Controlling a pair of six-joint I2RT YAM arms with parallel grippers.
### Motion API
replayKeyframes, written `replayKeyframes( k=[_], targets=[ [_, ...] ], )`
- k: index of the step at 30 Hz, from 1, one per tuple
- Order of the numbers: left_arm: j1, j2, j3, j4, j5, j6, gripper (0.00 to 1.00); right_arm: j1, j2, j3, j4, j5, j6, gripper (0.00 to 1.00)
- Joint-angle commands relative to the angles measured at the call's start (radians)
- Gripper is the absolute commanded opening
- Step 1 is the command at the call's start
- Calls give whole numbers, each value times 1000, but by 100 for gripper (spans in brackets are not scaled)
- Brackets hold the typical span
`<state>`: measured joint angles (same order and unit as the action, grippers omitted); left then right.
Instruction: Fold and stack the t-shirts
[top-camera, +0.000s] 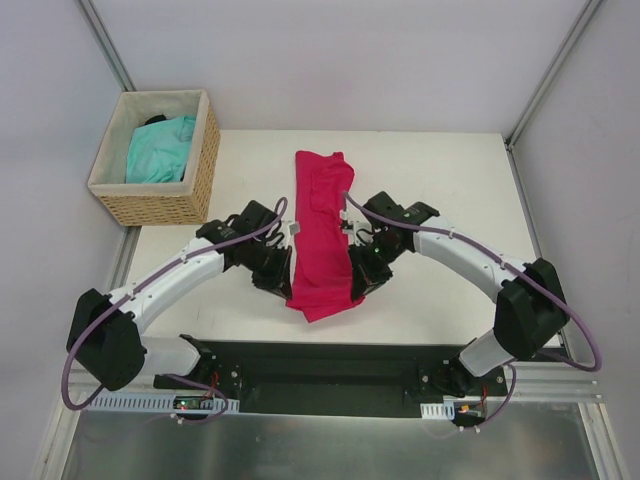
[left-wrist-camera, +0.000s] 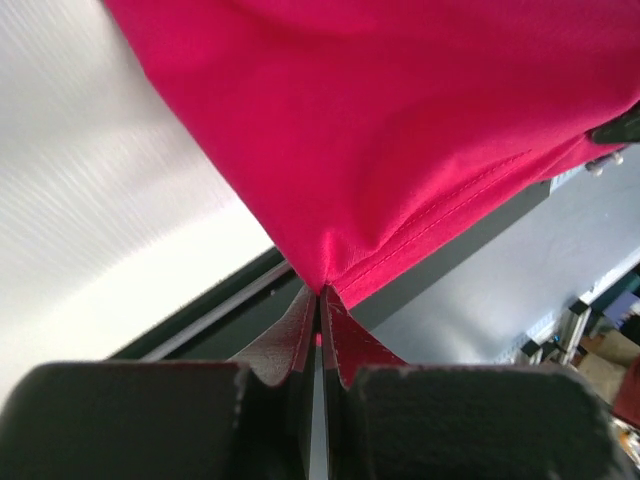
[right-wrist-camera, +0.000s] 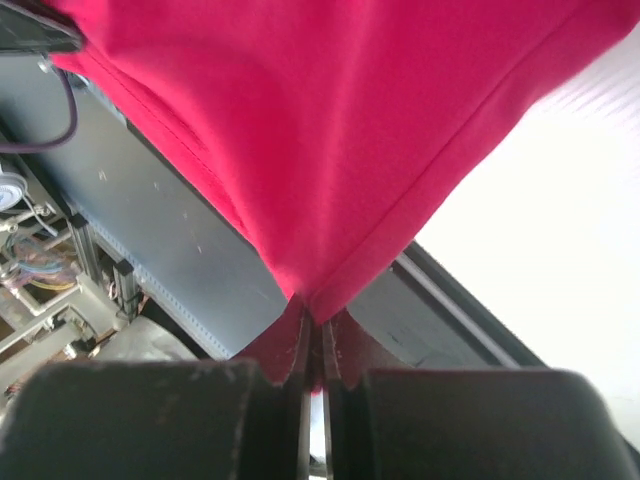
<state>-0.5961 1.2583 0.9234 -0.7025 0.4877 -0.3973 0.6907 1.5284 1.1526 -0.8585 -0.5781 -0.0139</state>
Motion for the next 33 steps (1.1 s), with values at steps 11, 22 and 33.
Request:
replayKeyframes(
  k=[11,22,33],
  targets=[
    [117,208,272,8,-97,126,0,-114,137,305,-119,84,-115,1],
    [162,404,443,26,-55,158,0,-198,320,466,-143,26,-192,1],
    [162,498,534,26,-14,149,0,-244,457,576,-122,-40,-185,1]
  ],
)
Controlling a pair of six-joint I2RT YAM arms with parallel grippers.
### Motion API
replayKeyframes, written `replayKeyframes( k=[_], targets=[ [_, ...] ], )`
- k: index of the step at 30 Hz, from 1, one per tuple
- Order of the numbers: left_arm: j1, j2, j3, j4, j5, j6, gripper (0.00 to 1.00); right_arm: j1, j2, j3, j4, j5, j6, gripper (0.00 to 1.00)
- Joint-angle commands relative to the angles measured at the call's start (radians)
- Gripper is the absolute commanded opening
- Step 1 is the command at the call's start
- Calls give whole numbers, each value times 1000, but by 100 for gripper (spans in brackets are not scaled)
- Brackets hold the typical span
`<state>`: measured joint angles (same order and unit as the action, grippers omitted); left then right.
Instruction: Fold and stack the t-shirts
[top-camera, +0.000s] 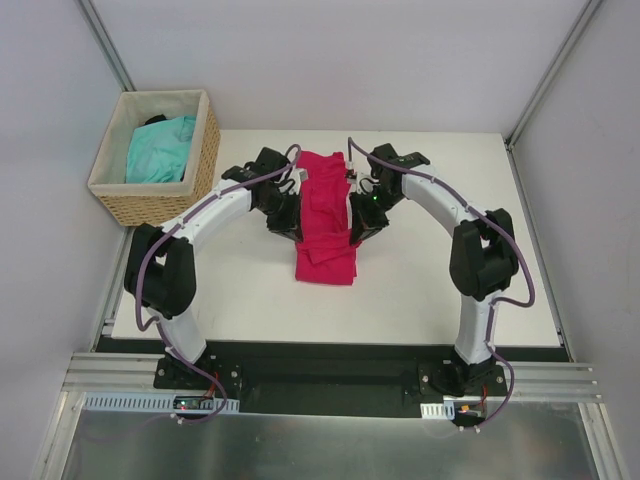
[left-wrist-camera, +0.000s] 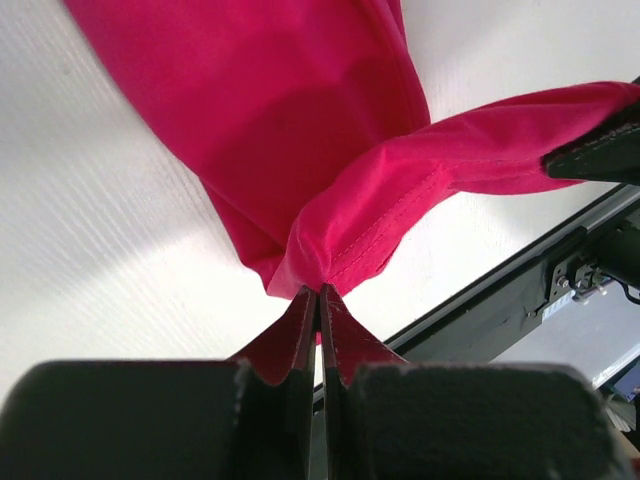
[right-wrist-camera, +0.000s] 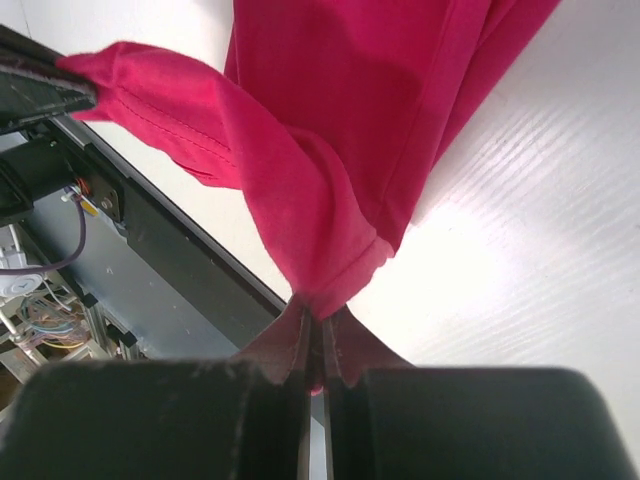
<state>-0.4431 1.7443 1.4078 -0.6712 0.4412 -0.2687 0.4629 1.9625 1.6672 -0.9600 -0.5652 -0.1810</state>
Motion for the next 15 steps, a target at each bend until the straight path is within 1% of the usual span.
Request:
replayKeyframes(
  k=[1,5,9,15],
  targets=[
    [9,17,54,-7,31,22,0,-17,26,63,-20,-59,-17,1],
    [12,43,74,-7,40,23,0,-29,45,80,-19,-71,-5,1],
    [21,64,109,-13,36,23,0,-41,91,132,-28,-73,5,1],
    [44,121,158,-10,-24,5,0,-67,170,235,-42,-61,18,1]
  ],
)
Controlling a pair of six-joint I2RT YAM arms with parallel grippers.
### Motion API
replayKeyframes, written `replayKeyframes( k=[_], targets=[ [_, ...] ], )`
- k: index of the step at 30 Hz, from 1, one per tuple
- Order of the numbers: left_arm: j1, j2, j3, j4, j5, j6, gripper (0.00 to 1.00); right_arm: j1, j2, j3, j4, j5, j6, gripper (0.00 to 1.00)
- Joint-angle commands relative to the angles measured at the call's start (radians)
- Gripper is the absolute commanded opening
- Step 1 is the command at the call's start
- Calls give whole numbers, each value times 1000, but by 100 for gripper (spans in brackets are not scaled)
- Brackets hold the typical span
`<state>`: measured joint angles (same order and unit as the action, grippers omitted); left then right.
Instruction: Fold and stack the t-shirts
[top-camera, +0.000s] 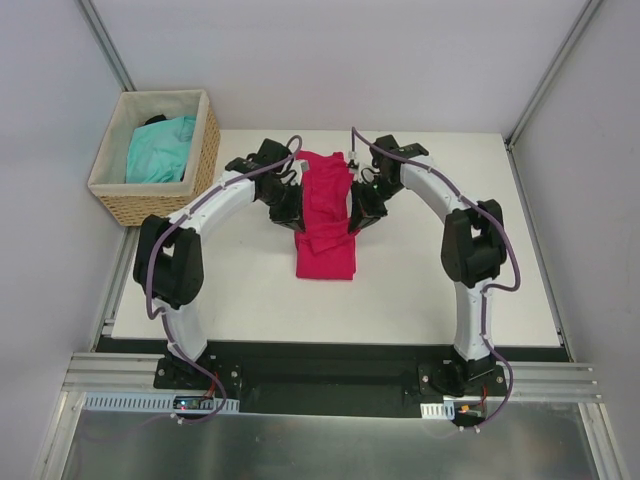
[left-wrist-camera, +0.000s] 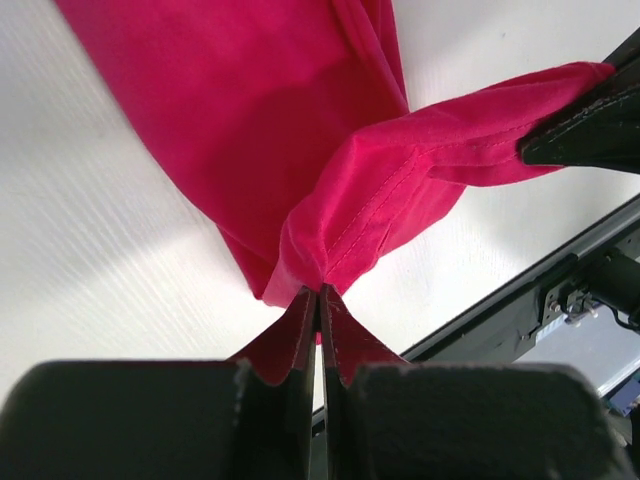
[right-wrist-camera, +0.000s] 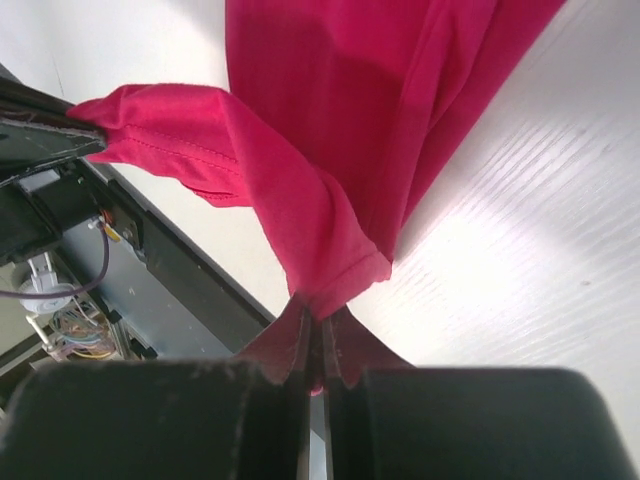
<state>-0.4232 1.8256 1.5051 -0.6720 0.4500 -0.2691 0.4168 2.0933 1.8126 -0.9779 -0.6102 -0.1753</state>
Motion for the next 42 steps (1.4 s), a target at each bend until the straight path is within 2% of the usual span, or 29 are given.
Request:
replayKeyframes(
  k=[1,10,23,30,39,41,42],
  targets=[
    [29,50,72,-9,-37,4,0,-27,69,129,-22,-26,13,1],
    [55,178,196,-6,-4,-22,0,-55,152,195,-12,-63,30,1],
    [55,179,178,3,0,-31,0,-61,217,217,36,-160,54,1],
    [66,176,153,2,-102,-50,0,-39,301,318,61,-142,85,1],
    [78,184,107,18,-93,-56,0,-33,297,303,36,-22,76,1],
    [78,192,118,19,-91,-68,0,-35,295,304,27,9,85,5],
    [78,195,122,20,-96,-74,0,-35,295,313,21,70,94,16]
  ],
)
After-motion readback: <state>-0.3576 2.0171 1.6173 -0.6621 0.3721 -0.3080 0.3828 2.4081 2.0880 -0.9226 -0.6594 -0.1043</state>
